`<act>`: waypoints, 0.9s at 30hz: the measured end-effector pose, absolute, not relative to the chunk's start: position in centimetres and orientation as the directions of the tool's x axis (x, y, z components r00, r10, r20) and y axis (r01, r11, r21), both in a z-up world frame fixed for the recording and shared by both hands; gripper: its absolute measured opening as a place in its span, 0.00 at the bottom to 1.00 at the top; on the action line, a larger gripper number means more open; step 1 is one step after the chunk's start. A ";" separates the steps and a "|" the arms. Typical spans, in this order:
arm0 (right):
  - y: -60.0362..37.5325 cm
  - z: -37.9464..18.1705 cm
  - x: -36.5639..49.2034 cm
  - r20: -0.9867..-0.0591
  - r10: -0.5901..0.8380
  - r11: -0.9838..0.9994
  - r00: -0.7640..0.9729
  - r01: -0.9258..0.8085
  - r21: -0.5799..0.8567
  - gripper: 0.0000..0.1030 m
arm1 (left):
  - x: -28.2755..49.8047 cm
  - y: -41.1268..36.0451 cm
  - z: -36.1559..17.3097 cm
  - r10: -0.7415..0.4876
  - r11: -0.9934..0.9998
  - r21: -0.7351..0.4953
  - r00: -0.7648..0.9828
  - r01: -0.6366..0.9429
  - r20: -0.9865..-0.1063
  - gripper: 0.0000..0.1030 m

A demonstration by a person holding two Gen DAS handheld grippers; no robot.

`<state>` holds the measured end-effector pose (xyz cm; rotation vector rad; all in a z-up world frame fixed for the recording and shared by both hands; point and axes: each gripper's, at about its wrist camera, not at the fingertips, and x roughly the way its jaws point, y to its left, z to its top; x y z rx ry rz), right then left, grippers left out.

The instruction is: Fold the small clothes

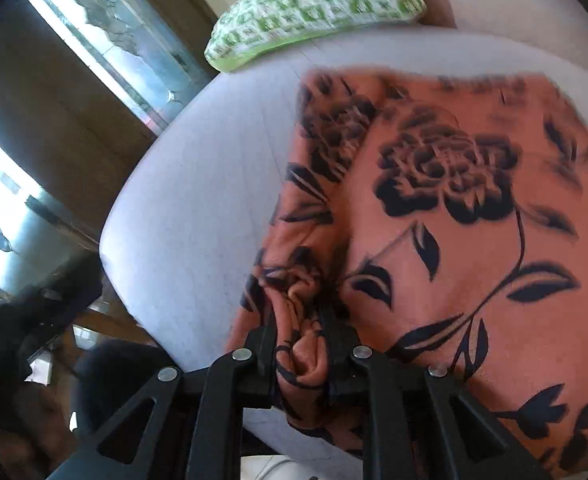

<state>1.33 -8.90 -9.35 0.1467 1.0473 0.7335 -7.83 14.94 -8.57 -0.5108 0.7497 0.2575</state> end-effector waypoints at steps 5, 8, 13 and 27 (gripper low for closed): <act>-11.0 -6.9 -0.4 -0.657 0.697 0.682 0.285 -0.547 0.486 0.85 | -7.4 13.5 -7.9 -0.037 0.863 -0.386 0.721 -0.326 -0.692 0.76; -16.1 -6.4 -0.4 -0.599 0.720 0.692 0.350 -0.428 0.581 0.85 | -6.8 11.3 -7.9 -0.113 0.868 -0.418 0.715 -0.267 -0.690 0.76; -23.7 -6.5 0.2 -0.554 0.688 0.709 0.468 -0.271 0.651 0.85 | -5.1 6.0 -10.0 -0.166 0.894 -0.391 0.650 -0.218 -0.741 0.76; -26.5 -7.8 0.0 -0.530 0.698 0.683 0.481 -0.224 0.695 0.85 | -4.5 2.8 -9.5 -0.046 0.965 -0.200 0.642 -0.169 -0.765 0.12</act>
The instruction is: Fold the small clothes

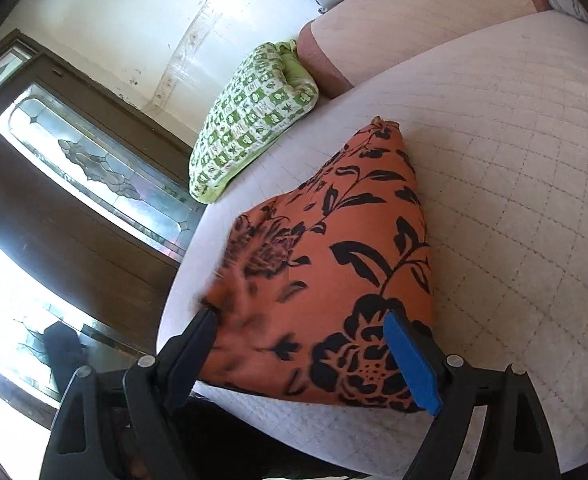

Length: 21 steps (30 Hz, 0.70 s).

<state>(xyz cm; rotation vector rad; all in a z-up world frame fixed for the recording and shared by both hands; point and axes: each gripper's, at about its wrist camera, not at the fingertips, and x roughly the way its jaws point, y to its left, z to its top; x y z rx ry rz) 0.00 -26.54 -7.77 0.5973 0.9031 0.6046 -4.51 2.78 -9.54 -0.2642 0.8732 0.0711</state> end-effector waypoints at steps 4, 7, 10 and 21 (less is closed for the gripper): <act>-26.6 -9.0 0.5 -0.544 0.708 0.673 0.450 -0.196 0.714 0.85 | -4.0 5.2 -14.1 -0.061 0.933 -0.243 0.550 -0.265 -0.833 0.13; -27.0 -9.0 0.7 -0.546 0.699 0.680 0.462 -0.194 0.707 0.85 | -4.4 4.6 -12.9 -0.029 0.949 -0.203 0.573 -0.242 -0.819 0.13; -27.1 -9.2 0.9 -0.541 0.708 0.669 0.454 -0.183 0.721 0.85 | -4.9 5.0 -12.4 -0.026 0.947 -0.208 0.588 -0.245 -0.809 0.13; -26.2 -9.8 1.2 -0.574 0.697 0.693 0.429 -0.200 0.692 0.85 | -3.8 7.8 -9.3 -0.081 0.923 -0.291 0.613 -0.252 -0.786 0.41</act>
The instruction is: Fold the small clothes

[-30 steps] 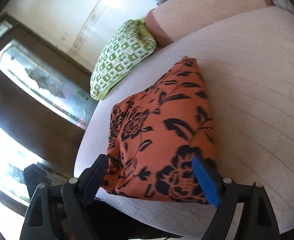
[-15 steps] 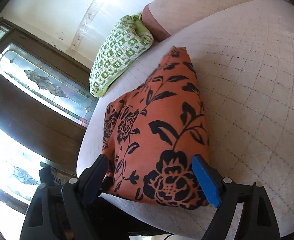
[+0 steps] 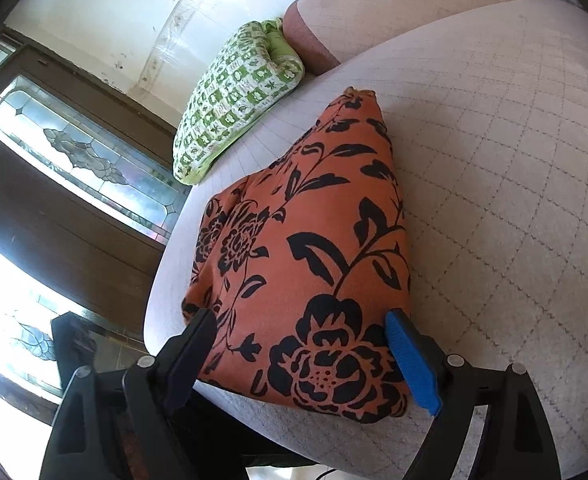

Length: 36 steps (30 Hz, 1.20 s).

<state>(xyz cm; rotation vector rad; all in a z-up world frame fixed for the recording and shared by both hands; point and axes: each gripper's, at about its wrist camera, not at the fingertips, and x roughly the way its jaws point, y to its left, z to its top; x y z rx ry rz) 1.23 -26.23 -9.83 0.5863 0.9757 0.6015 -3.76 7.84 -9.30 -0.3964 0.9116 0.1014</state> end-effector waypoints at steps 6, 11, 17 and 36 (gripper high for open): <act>-25.8 -10.1 1.2 -0.573 0.700 0.690 0.427 -0.194 0.698 0.86 | 5.6 9.0 -8.5 -0.105 0.954 -0.256 0.620 -0.159 -0.777 0.58; -26.1 -10.1 1.3 -0.569 0.706 0.682 0.422 -0.184 0.708 0.85 | 11.5 7.5 -11.8 -0.189 0.958 -0.268 0.474 -0.105 -0.860 0.19; -26.5 -9.6 2.0 -0.556 0.737 0.655 0.385 -0.199 0.729 0.86 | 11.0 6.9 -10.9 -0.125 0.989 -0.151 0.509 -0.010 -0.851 0.12; -27.5 -14.7 18.8 -0.497 0.839 0.498 0.222 0.055 0.866 0.38 | 11.0 8.6 -13.6 -0.146 0.981 -0.190 0.518 -0.033 -0.843 0.27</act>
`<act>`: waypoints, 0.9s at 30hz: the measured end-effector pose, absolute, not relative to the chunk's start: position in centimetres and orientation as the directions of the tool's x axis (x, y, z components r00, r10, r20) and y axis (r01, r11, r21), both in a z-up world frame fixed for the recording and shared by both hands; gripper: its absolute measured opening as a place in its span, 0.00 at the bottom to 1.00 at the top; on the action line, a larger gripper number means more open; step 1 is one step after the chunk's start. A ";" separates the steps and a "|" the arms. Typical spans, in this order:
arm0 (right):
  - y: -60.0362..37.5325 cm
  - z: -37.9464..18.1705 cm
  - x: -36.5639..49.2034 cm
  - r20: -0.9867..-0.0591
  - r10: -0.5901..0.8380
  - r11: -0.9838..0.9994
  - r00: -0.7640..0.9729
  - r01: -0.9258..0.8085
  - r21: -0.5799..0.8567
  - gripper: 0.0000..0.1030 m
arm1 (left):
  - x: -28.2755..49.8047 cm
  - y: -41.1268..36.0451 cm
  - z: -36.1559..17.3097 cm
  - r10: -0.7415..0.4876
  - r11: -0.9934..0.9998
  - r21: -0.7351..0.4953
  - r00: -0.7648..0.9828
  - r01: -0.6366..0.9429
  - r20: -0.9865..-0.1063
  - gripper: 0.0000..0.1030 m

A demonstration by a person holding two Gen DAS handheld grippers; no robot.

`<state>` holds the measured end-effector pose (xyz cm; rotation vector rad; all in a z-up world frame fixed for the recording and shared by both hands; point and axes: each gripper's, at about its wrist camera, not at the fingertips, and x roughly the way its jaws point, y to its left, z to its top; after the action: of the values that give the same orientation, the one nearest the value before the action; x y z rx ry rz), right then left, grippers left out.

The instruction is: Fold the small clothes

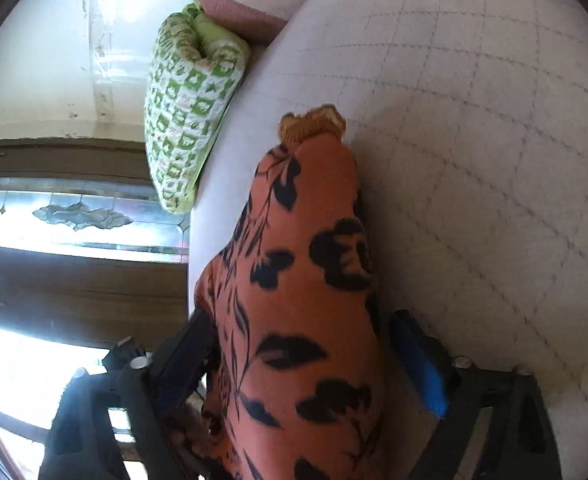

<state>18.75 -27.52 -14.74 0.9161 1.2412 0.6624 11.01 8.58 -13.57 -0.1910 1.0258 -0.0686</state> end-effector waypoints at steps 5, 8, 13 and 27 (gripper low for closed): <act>-26.9 -14.3 17.9 -0.624 0.734 0.639 0.268 0.036 0.768 0.28 | 11.2 9.3 -14.6 -0.154 0.979 -0.202 0.523 -0.035 -0.838 0.35; -27.2 -14.2 17.1 -0.569 0.758 0.593 0.319 0.026 0.805 0.31 | 11.2 10.3 -15.1 -0.152 0.975 -0.215 0.521 -0.062 -0.840 0.39; -29.7 -12.2 14.5 -0.511 0.773 0.542 0.375 0.027 0.840 0.82 | 9.1 11.6 -13.5 -0.193 0.955 -0.284 0.557 -0.081 -0.807 0.44; -26.6 -14.1 10.1 -0.630 0.750 0.656 0.201 -0.106 0.747 0.43 | 3.6 11.0 -14.9 -0.244 0.941 -0.330 0.528 -0.073 -0.813 0.57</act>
<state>10.07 -26.59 -14.06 0.6387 1.2333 0.6580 3.56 11.00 -14.89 -0.3449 1.0151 -0.1048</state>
